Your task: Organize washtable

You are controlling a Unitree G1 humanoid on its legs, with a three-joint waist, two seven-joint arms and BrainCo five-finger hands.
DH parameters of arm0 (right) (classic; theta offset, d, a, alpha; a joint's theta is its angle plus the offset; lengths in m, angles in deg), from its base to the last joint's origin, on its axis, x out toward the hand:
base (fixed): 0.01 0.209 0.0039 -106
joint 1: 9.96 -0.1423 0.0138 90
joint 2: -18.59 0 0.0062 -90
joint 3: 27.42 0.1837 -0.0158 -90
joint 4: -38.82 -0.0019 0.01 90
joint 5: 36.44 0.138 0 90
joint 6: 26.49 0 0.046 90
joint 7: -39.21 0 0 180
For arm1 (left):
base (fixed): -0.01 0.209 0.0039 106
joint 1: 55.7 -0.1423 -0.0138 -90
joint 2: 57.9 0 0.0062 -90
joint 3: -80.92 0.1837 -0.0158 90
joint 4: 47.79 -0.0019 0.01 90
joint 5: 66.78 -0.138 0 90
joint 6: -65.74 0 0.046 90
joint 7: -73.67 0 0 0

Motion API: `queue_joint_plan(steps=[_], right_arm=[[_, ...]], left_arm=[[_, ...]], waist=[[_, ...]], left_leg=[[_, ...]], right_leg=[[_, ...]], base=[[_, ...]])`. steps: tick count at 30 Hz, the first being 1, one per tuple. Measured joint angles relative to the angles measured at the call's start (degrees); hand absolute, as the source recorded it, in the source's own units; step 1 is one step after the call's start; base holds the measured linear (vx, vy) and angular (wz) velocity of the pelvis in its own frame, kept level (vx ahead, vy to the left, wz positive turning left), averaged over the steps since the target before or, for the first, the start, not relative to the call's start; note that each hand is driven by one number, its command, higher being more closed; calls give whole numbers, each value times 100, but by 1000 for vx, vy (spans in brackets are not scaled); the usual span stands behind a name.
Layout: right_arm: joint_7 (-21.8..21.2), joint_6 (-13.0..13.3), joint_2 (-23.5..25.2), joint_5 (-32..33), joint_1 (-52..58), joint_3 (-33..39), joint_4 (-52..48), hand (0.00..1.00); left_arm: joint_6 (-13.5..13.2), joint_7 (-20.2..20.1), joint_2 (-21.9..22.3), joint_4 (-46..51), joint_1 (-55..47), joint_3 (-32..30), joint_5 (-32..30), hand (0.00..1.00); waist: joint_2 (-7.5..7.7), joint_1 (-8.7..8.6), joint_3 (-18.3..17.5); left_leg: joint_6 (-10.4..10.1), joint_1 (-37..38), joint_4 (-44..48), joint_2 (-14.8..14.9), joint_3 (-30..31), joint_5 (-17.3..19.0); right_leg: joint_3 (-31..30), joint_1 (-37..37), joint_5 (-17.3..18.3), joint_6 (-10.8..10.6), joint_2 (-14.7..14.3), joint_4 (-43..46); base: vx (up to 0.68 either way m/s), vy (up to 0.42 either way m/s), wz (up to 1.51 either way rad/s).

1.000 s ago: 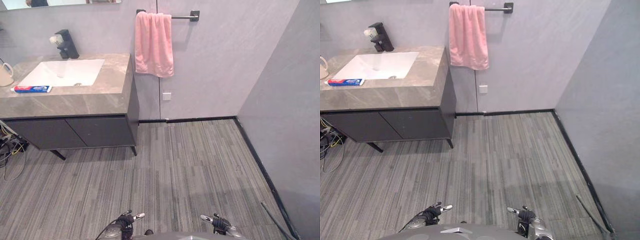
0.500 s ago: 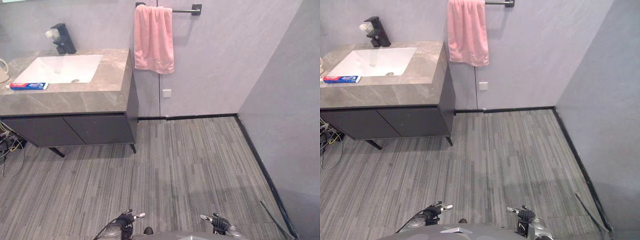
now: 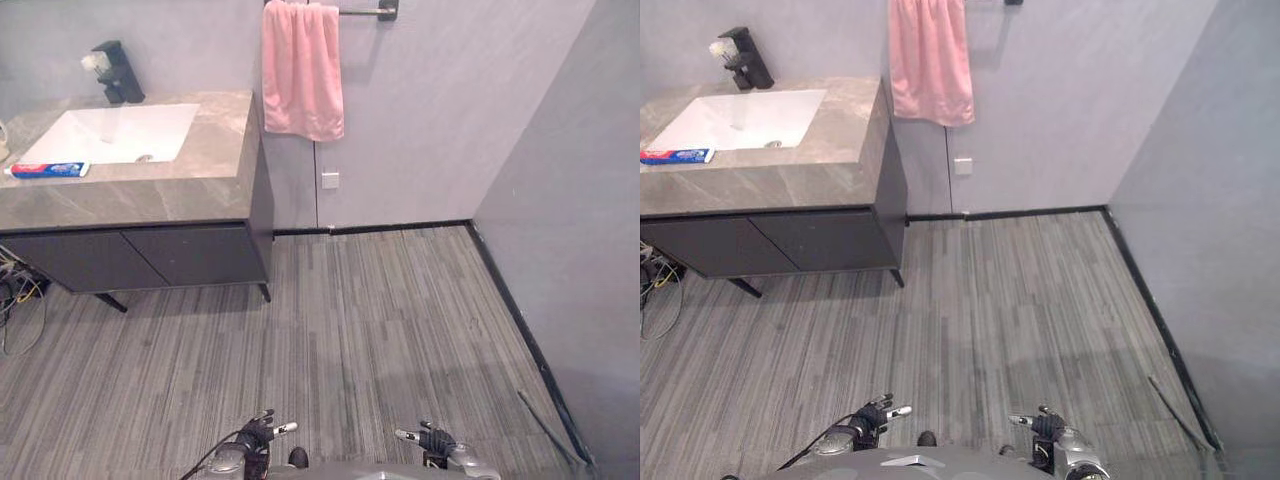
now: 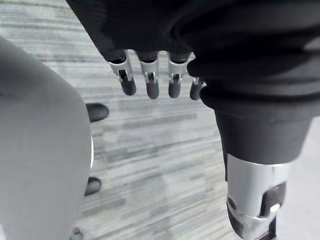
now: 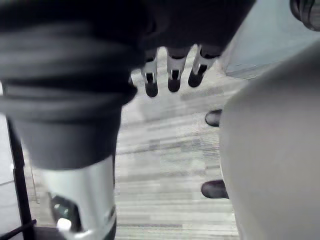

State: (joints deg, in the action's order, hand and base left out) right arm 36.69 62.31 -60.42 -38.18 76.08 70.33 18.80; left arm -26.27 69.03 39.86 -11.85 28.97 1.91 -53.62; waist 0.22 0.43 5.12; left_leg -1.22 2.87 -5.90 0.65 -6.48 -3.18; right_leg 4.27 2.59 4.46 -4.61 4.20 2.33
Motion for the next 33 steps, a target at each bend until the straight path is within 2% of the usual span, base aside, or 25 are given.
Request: queue_joint_plan(steps=[2,3,4,6,7,8,10,12,14,16,17,18,19,20,21,22,23,25,26,27,28,29,31,32,33], right_arm=[[4,-80,6,8,-37,58,-4,0],[17,-80,-7,11,-20,116,-22,0],[22,-74,-29,61,-2,115,-36,0],[50,-13,1,194,-172,243,-209,0],[81,2,7,316,-192,325,-226,0],[138,16,25,435,-206,492,-207,0],[149,59,80,519,-193,654,-187,0],[140,55,84,545,-150,809,-181,0],[133,39,86,745,-140,1051,-180,0],[126,-48,87,742,-115,1326,-157,0],[114,-72,75,745,-115,1509,-97,0],[96,-69,-19,762,-94,1595,-74,0],[94,-66,-61,732,-51,1552,-32,0],[89,-66,-71,732,-67,1520,1,0],[82,-69,-103,727,-148,1306,3,0],[78,-65,-108,724,-157,1171,-21,0],[70,-54,-117,720,-192,895,-8,0],[72,-76,-126,712,-357,691,81,0],[72,-67,-94,708,-433,614,80,0],[73,-71,-60,694,-450,611,77,0],[81,-71,-81,684,-459,618,77,0],[82,-71,-103,684,-478,624,77,0],[94,-70,-143,682,-532,624,51,0],[95,-68,-126,680,-522,625,31,0],[93,-67,-132,674,-461,576,31,0]], left_arm=[[46,-31,-82,266,-106,-13,211,0],[50,-48,-93,315,-129,-36,379,0],[85,-62,6,231,-106,-121,636,0],[93,-32,16,-234,85,-421,910,0],[109,6,6,-426,205,-464,929,0],[129,55,-13,-678,343,-455,1031,0],[125,77,-13,-714,376,-445,1062,0],[126,62,-38,-722,537,-413,1062,0],[103,-45,4,-792,665,-404,1041,0],[98,-128,32,-944,730,-416,951,0],[99,-146,49,-943,714,-430,813,0],[128,-140,115,-961,594,-446,780,0],[137,-147,109,-1036,512,-529,774,0],[140,-149,111,-1059,524,-592,777,0],[178,-103,148,-1090,499,-777,798,0],[168,-76,142,-1097,482,-850,813,0],[118,-63,181,-1099,502,-962,903,0],[59,-68,184,-1030,566,-1097,907,0],[-17,-60,181,-974,563,-1218,914,0],[-53,-59,196,-881,556,-1365,993,0],[-79,-72,232,-790,554,-1534,1109,0],[-87,-83,268,-759,552,-1603,1133,0],[-101,-94,389,-764,546,-1791,1138,0],[-89,-87,445,-795,496,-1859,1126,0],[-90,-81,509,-857,444,-1963,1118,0]], waist=[[90,-5,77],[137,-16,105],[112,29,116],[69,-21,305],[54,-24,381],[19,-16,405],[68,-63,440],[189,-183,484],[321,-227,544],[372,-299,533],[302,-310,501],[8,-334,356],[-37,-336,201],[-66,-332,212],[-230,-275,226],[-277,-241,230],[-381,-64,310],[-391,59,440],[-253,73,516],[-247,113,519],[-121,181,575],[-123,205,585],[-218,224,583],[-288,227,557],[-367,235,498]], left_leg=[[125,-55,51,-152,72,119],[220,39,53,-259,71,249],[227,62,52,-315,84,261],[358,250,235,-297,131,429],[378,259,322,-249,134,547],[381,291,413,-146,131,660],[326,436,344,-36,162,733],[192,562,338,-85,277,932],[92,713,348,-211,303,1142],[-11,882,614,-203,351,1553],[-126,847,1032,-38,372,1980],[-286,831,1420,385,335,2249],[-304,533,2500,636,365,2281],[-361,371,2885,718,349,2246],[-307,-280,4647,1102,320,1487],[-224,-485,5221,1218,308,967],[-176,-768,6275,1395,211,600],[-62,-1069,7138,1400,-28,993],[-61,-1325,7078,1245,-177,1219],[-81,-1537,6831,1079,-276,1432],[-130,-1850,6225,871,-401,1551],[-145,-1965,5732,801,-458,1544],[-226,-2089,3751,663,-519,1358],[-242,-2031,2319,612,-448,976],[-236,-2046,1548,604,-329,753]], right_leg=[[144,-252,342,-162,204,567],[262,-362,527,-319,418,1156],[268,-875,592,-376,545,2333],[276,-1546,577,-189,753,3769],[367,-1634,619,-135,770,3827],[682,-1801,643,-88,835,3511],[1044,-1846,284,-142,824,2170],[1105,-1849,-652,-392,825,143],[1047,-1963,-734,-503,942,-280],[1077,-1940,-850,-343,1002,-170],[1071,-1946,-896,-139,852,133],[1075,-1927,-972,287,389,397],[1078,-1814,-1231,417,140,481],[1066,-1772,-1261,483,66,530],[1066,-1433,-1040,714,-274,485],[1002,-1276,-951,777,-388,426],[717,-843,-797,893,-627,296],[340,-234,-667,1075,-744,152],[190,129,-587,1183,-673,53],[85,391,-461,1216,-568,-28],[12,662,-245,1043,-403,-114],[-31,779,-141,961,-346,-145],[-60,1069,177,720,-262,-204],[-56,1279,388,606,-252,-280],[-55,1519,603,485,-290,-361]], base=[[66,82,43],[44,92,59],[22,87,46],[-103,134,27],[-232,170,33],[-306,182,21],[-315,189,9],[-247,141,11],[-30,-53,13],[197,-274,23],[407,-521,22],[609,-602,21],[498,-480,10],[489,-438,-25],[351,-388,-49],[627,-500,-105],[552,-357,-101],[610,-351,-120],[605,-298,-100],[564,-236,-70],[469,-148,-48],[503,-113,-46],[460,-35,-35],[530,22,-29],[463,63,-24]])
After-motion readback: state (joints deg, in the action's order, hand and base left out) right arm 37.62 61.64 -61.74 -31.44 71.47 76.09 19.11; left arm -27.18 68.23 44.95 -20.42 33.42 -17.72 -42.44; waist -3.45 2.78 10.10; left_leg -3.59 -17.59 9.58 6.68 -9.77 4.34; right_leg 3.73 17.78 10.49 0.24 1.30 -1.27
